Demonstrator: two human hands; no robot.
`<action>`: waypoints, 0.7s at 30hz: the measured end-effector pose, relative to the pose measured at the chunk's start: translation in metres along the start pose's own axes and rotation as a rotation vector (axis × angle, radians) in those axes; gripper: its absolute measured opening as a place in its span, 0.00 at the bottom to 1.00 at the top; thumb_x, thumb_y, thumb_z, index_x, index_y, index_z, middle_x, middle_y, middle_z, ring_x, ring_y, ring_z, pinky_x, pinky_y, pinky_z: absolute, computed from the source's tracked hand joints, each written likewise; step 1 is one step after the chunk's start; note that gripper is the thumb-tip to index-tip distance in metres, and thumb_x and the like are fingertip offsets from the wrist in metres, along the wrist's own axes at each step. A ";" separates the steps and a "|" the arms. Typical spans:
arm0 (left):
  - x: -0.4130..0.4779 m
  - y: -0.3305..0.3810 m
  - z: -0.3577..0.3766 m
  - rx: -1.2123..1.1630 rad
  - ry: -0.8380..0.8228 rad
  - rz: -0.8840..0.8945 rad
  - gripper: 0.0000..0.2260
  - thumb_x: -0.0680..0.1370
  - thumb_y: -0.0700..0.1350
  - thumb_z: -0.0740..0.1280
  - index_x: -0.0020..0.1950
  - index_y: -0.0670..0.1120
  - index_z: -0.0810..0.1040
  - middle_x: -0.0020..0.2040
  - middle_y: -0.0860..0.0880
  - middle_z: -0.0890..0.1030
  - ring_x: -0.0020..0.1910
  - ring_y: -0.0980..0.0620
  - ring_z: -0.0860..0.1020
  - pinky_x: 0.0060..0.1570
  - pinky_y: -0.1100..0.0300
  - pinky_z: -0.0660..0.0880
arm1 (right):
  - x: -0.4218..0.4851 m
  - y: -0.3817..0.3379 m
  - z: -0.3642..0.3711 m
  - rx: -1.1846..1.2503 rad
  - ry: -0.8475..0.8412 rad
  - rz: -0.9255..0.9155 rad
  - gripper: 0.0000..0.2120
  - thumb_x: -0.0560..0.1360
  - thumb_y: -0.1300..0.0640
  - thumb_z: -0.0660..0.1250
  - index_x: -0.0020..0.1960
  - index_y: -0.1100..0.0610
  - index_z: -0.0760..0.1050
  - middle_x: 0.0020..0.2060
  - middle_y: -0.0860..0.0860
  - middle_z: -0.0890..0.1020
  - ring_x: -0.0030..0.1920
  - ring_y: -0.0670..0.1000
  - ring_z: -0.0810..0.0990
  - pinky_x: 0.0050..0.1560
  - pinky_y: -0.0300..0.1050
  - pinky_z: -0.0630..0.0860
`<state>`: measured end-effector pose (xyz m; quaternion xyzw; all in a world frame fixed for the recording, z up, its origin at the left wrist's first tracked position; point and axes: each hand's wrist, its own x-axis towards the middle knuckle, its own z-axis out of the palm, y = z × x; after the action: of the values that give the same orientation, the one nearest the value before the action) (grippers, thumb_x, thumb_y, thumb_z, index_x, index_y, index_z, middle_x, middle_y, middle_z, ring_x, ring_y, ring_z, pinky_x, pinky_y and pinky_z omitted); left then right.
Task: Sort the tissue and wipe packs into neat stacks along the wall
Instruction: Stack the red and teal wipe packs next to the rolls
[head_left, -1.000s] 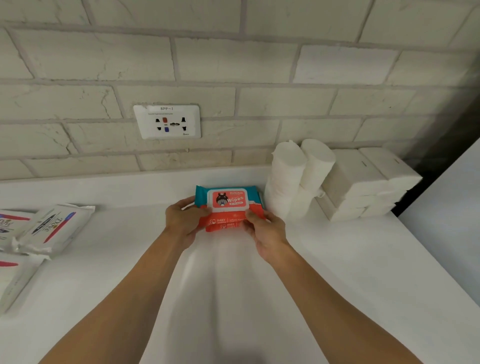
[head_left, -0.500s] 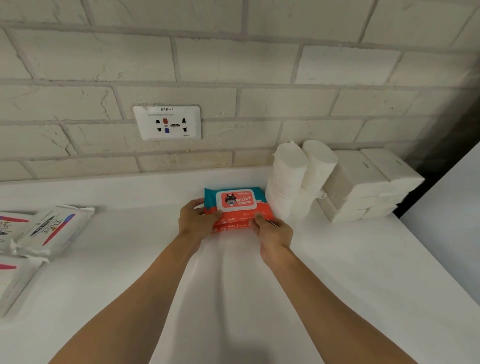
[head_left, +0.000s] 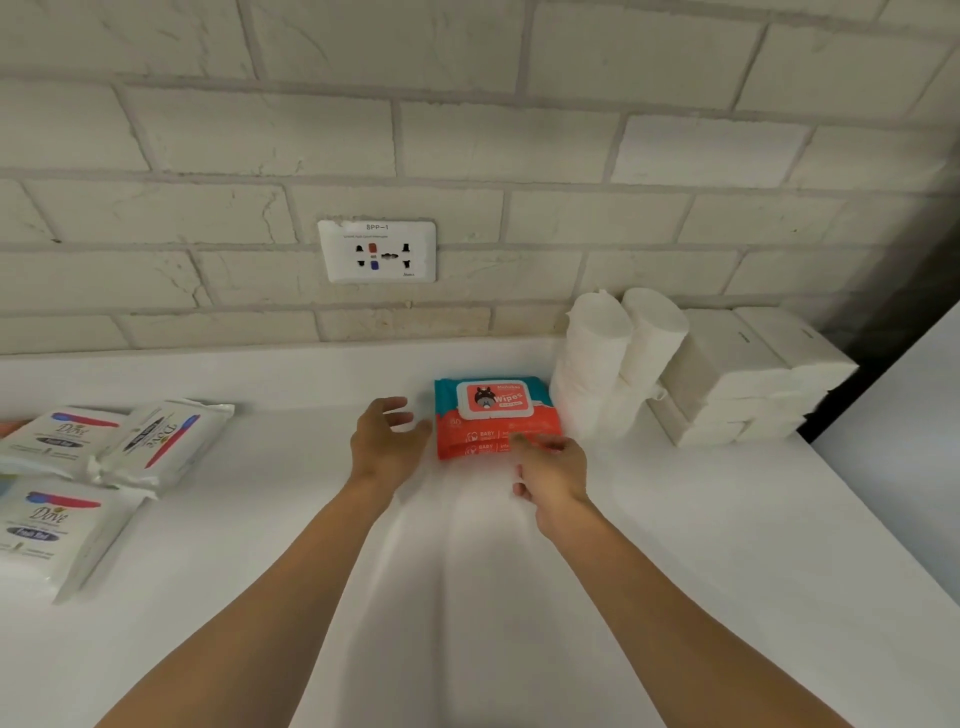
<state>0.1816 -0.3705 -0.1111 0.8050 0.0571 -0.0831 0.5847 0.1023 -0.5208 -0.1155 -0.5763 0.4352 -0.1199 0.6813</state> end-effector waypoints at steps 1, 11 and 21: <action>-0.003 -0.001 -0.007 0.013 0.016 0.026 0.19 0.75 0.47 0.72 0.64 0.49 0.73 0.58 0.50 0.80 0.52 0.47 0.80 0.54 0.48 0.80 | -0.007 0.000 0.004 -0.038 -0.055 -0.031 0.13 0.73 0.54 0.72 0.56 0.51 0.73 0.52 0.52 0.81 0.46 0.53 0.80 0.37 0.43 0.79; -0.052 -0.006 -0.108 0.102 0.084 0.241 0.13 0.74 0.44 0.71 0.58 0.50 0.77 0.53 0.54 0.80 0.47 0.51 0.80 0.44 0.62 0.74 | -0.103 0.001 0.047 -0.292 -0.486 -0.268 0.06 0.77 0.59 0.66 0.54 0.55 0.76 0.46 0.51 0.80 0.40 0.50 0.80 0.39 0.45 0.80; -0.084 -0.032 -0.240 0.214 0.092 0.375 0.12 0.75 0.43 0.72 0.57 0.47 0.78 0.53 0.53 0.79 0.48 0.52 0.78 0.43 0.66 0.73 | -0.201 0.036 0.117 -0.349 -0.669 -0.280 0.05 0.77 0.61 0.67 0.52 0.58 0.78 0.44 0.53 0.80 0.36 0.50 0.81 0.38 0.45 0.79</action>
<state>0.1091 -0.1316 -0.0512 0.8618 -0.0760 0.0582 0.4981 0.0563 -0.2965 -0.0608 -0.7442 0.1202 0.0583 0.6544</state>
